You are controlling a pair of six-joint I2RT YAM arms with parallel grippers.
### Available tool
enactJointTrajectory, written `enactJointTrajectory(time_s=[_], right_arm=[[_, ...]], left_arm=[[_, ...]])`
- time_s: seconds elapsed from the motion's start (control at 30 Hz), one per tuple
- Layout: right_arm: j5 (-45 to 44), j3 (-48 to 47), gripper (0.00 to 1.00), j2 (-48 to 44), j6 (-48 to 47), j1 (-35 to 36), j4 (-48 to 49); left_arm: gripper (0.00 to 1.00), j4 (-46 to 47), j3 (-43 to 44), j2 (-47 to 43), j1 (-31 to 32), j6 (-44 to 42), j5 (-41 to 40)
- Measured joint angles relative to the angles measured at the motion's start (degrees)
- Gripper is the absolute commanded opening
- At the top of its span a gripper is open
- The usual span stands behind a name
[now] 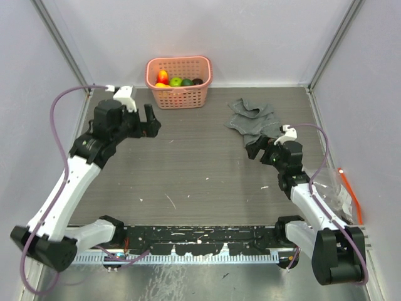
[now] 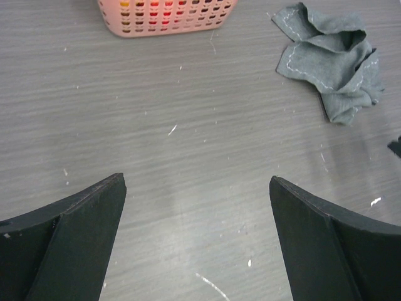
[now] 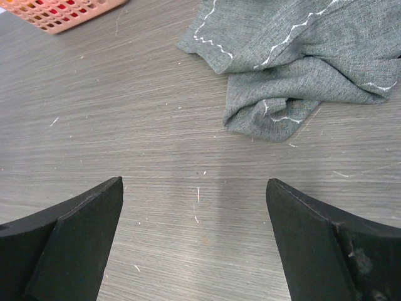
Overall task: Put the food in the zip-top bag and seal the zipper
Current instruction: Move the bin to the center of the board.
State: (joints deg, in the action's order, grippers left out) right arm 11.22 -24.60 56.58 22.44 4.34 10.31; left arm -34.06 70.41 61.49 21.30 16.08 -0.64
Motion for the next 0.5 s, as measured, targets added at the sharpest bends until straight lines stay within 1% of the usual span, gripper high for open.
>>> enactJointTrajectory(time_s=[0.17, 0.27, 0.33, 0.5], right_arm=[[0.7, 5.0, 1.0, -5.6, 0.2, 0.0, 2.4], [0.9, 5.6, 1.0, -6.9, 0.2, 0.0, 3.0], [0.8, 5.7, 1.0, -7.5, 0.2, 0.0, 3.4], [0.5, 6.1, 1.0, -7.8, 0.1, 0.0, 4.2]], left_arm=[[0.98, 3.2, 7.4, 11.6, 0.0, -0.1, -0.1], [0.98, 5.2, 13.1, 19.4, 0.0, -1.0, -0.2], [0.98, 5.5, 18.3, 25.6, 0.0, -2.8, -0.3], [0.98, 5.4, 28.7, 36.8, -0.5, -8.1, -0.4]])
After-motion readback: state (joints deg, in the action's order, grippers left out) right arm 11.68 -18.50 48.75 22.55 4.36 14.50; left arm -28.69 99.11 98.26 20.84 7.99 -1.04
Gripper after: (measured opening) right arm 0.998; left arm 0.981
